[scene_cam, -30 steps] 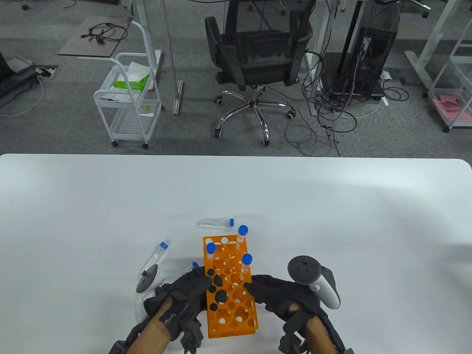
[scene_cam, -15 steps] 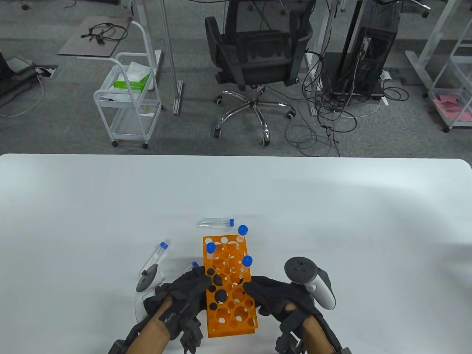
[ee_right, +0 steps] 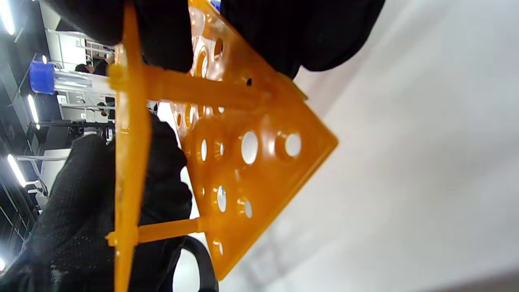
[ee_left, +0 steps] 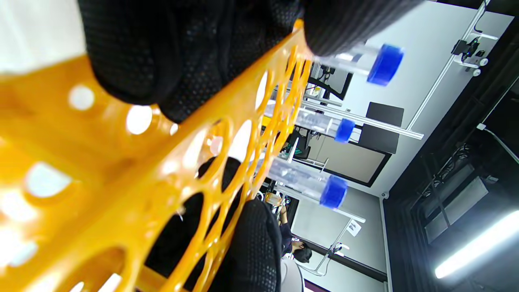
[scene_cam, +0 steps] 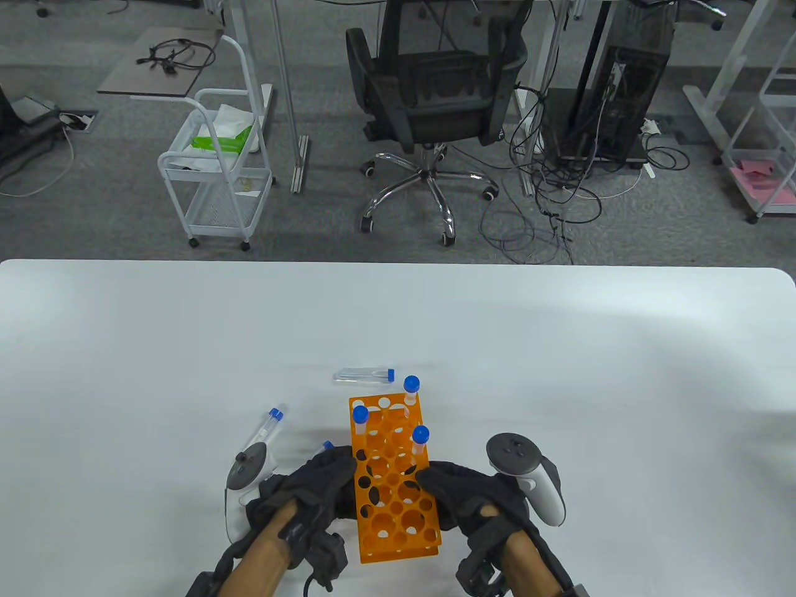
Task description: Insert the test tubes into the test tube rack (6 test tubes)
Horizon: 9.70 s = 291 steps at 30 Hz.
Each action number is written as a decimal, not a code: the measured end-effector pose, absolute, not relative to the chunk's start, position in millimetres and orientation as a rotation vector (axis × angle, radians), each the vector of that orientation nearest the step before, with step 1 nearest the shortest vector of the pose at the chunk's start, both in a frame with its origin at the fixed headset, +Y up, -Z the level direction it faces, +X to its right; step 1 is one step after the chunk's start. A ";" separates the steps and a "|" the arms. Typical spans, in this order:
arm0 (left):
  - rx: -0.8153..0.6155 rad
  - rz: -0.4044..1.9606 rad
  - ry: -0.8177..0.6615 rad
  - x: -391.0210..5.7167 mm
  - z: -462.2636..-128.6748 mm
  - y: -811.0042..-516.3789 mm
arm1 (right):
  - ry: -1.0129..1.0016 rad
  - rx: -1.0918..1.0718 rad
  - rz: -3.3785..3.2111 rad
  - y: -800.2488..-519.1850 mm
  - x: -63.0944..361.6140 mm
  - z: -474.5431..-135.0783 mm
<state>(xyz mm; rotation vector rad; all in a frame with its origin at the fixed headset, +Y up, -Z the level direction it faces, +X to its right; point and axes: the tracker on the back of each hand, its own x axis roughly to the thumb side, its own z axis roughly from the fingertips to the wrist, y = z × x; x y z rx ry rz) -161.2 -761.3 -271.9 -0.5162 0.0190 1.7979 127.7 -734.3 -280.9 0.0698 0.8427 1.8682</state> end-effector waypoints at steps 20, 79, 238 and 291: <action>-0.284 1.374 0.166 -236.5 -321.0 -703.3 | 0.661 -0.032 1.851 -726.7 156.3 -291.5; 0.228 0.615 -0.163 -190.9 -335.2 -630.5 | 0.685 -0.086 1.740 -730.9 169.1 -298.8; 0.234 0.277 -0.485 -98.8 -294.6 -640.4 | 0.628 -0.231 1.728 -746.3 194.6 -303.5; 0.272 0.306 -0.699 -48.8 -259.6 -639.1 | 0.579 -0.238 1.685 -745.7 200.1 -303.1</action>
